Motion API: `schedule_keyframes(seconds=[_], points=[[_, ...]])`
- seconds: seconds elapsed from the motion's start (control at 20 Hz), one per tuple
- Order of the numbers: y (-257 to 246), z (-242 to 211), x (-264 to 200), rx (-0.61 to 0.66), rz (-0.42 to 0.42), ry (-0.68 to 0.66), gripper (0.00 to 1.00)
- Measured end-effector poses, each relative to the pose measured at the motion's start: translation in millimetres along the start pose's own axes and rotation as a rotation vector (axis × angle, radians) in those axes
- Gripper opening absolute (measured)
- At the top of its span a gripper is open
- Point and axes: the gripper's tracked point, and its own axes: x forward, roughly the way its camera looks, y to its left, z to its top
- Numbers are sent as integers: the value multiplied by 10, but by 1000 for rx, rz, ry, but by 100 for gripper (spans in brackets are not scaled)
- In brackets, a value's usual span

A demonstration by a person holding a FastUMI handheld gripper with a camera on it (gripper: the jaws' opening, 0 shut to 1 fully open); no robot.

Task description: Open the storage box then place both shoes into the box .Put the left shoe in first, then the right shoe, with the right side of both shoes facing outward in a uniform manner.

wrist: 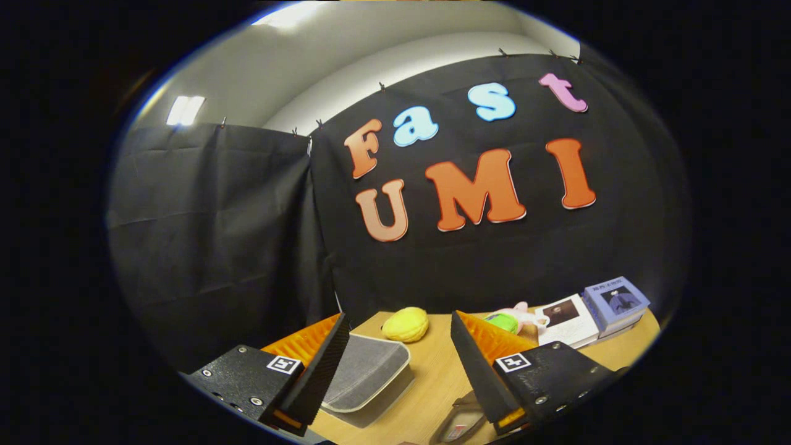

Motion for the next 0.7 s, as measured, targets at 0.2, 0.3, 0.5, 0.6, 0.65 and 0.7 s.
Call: schedule_keyframes(seconds=[0.2, 0.3, 0.5, 0.6, 0.65, 0.7], points=[[160, -486, 204, 118, 84, 172, 100], [219, -684, 290, 168, 109, 251, 100], [280, -1042, 425, 239, 131, 366, 100], [345, -1244, 494, 301, 168, 434, 100], [395, -1343, 509, 335, 188, 473, 100], [428, -1406, 539, 363, 202, 491, 100]])
